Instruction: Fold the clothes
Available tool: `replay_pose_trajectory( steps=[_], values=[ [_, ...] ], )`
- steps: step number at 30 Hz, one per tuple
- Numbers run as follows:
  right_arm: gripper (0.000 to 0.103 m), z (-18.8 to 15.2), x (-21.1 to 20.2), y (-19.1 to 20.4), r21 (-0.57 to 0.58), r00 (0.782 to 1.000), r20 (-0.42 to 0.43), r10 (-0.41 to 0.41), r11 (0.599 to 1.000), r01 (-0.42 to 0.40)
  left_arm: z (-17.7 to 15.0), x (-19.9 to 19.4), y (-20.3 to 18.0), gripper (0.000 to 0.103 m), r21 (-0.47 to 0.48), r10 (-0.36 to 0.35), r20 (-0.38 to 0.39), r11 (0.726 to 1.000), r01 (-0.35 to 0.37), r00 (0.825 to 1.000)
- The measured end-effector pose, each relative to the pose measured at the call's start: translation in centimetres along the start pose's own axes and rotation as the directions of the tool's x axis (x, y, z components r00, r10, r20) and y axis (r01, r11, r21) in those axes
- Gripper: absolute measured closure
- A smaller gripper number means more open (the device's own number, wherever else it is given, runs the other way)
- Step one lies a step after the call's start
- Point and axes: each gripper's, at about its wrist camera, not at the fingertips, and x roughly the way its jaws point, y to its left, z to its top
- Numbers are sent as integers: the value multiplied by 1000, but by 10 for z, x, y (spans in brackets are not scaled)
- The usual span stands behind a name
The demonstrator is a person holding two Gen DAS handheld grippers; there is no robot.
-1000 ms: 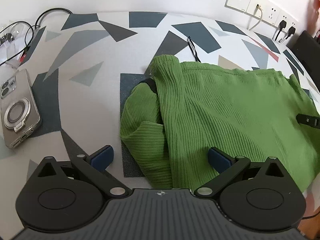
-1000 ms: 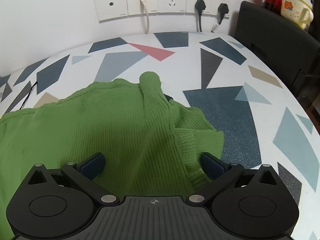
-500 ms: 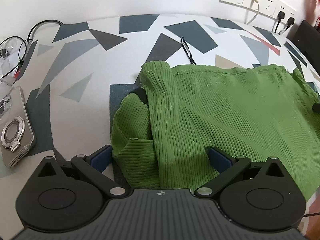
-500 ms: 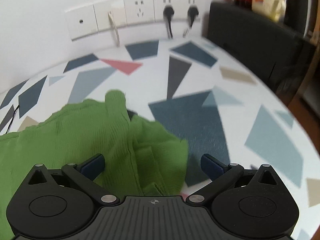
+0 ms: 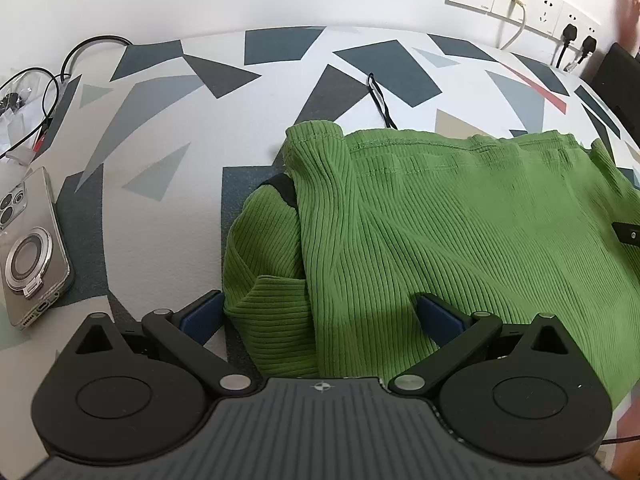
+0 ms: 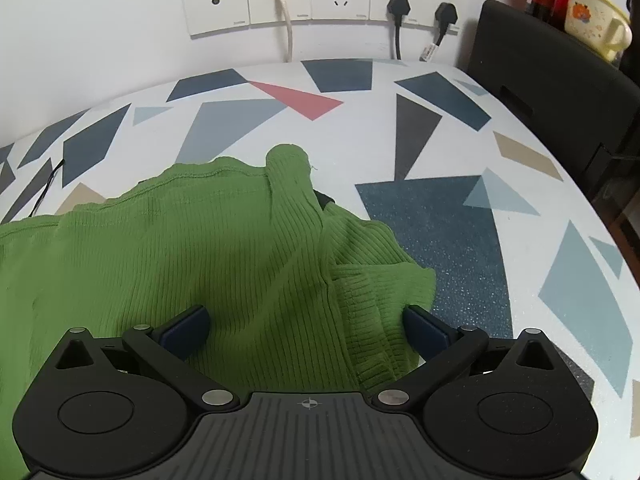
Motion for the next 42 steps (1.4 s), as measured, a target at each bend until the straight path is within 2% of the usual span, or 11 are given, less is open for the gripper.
replay_pose_trajectory(
  steps=[4, 10, 17, 24, 33, 34, 35, 36, 37, 39, 42],
  values=[
    [1, 0, 0, -2, 1, 1000, 3, 4, 1000, -4, -1, 0, 0, 0, -11, 6, 9, 1000, -6, 1000],
    [8, 4, -12, -4, -15, 999, 43, -21, 1000, 21, -4, -8, -1, 0, -24, -6, -119, 1000, 3, 993],
    [1, -1, -2, -32, 44, 998, 1, 58, 997, -58, -16, -11, 0, 0, -62, 36, -62, 997, -40, 997],
    [1, -8, 0, 17, -123, 991, 1, 134, 983, -133, -3, -4, -18, 1, -21, -1, -30, 1000, 0, 1000],
    [4, 0, 2, -2, -56, 994, 1, 109, 992, -109, 0, -4, -28, 13, 36, -46, 15, 998, 45, 999],
    [5, -1, 2, 1, -63, 994, 4, 106, 992, -106, -1, -6, -28, 31, 41, -62, 26, 997, 61, 998],
    [7, -1, 1, 5, -71, 994, 3, 106, 992, -106, -1, -10, -28, 64, 48, -95, 34, 994, 93, 995],
    [20, -1, 0, 9, -80, 993, 2, 114, 990, -114, 0, -12, -29, 75, 47, -126, 37, 991, 125, 991],
    [46, 0, -2, 14, -88, 990, -2, 141, 986, -141, 1, -14, -29, 80, 36, -142, 33, 989, 140, 989],
    [77, 3, -6, 25, -105, 981, -11, 194, 975, -194, 0, -16, -30, 83, 22, -139, 43, 990, 138, 989],
    [80, 7, -14, 39, -124, 962, -18, 274, 954, -274, -10, -43, -29, 84, -25, -114, 95, 993, 117, 989]
  ],
)
